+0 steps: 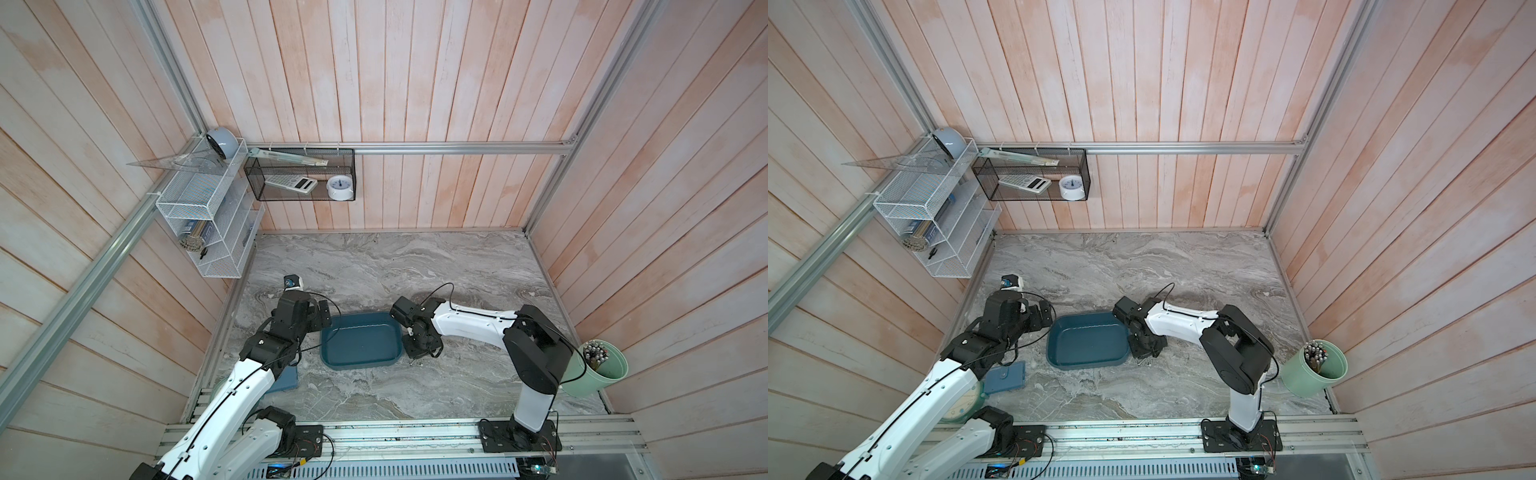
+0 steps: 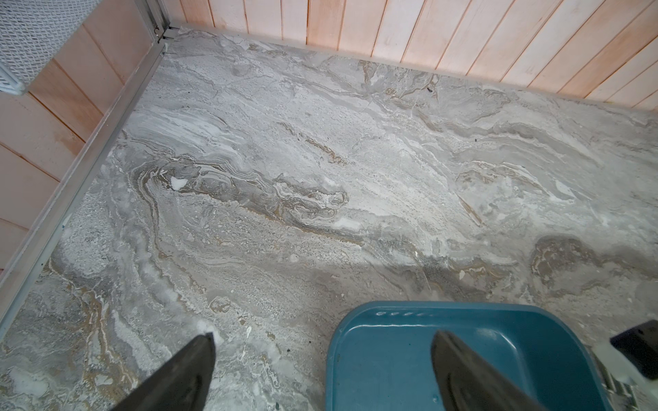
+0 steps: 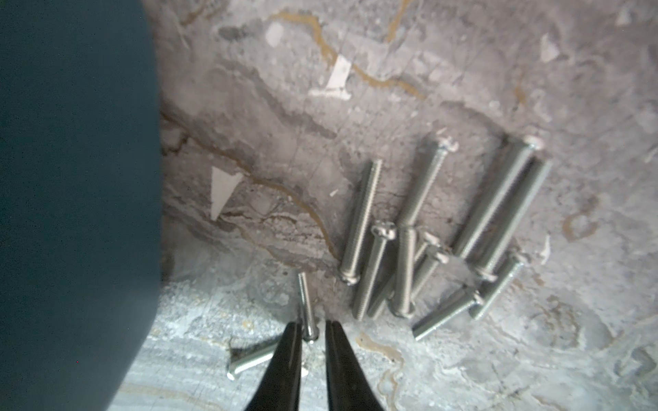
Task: Take out the screws from the storage box
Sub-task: Place the screw at the center of the board.
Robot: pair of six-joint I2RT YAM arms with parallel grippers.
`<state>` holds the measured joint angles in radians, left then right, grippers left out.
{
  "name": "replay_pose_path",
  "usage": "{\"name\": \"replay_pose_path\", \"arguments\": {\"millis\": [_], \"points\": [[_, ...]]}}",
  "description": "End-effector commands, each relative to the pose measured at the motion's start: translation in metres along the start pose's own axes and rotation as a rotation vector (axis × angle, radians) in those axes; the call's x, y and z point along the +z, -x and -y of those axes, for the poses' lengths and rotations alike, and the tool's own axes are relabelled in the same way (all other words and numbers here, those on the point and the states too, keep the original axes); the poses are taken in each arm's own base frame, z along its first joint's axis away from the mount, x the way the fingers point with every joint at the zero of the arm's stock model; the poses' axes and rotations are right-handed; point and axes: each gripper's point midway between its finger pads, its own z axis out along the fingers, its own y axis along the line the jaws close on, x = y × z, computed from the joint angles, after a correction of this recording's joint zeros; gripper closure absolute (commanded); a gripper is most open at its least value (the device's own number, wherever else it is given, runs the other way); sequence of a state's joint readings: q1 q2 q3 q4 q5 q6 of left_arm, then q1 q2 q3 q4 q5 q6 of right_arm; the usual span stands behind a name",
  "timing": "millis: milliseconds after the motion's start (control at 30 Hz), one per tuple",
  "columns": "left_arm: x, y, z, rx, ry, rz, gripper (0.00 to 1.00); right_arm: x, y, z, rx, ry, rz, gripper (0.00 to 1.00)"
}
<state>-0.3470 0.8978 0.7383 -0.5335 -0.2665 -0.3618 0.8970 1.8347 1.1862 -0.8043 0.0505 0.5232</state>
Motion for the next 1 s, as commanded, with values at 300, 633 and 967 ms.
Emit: {"name": "replay_pose_path", "arguments": {"millis": [300, 633, 967], "points": [[-0.004, 0.009, -0.001, -0.005, 0.007, 0.024, 0.0, -0.073, 0.04, 0.005, 0.062, 0.072, 0.238, 0.66], [-0.005, 0.009, -0.004, -0.004, 0.023, 0.027, 0.0, -0.086, 0.093, -0.033, 0.098, 0.285, 0.302, 0.47], [-0.004, 0.009, -0.005, -0.001, 0.029, 0.028, 0.0, -0.035, 0.1, -0.039, 0.072, 0.202, 0.157, 0.51]]}}
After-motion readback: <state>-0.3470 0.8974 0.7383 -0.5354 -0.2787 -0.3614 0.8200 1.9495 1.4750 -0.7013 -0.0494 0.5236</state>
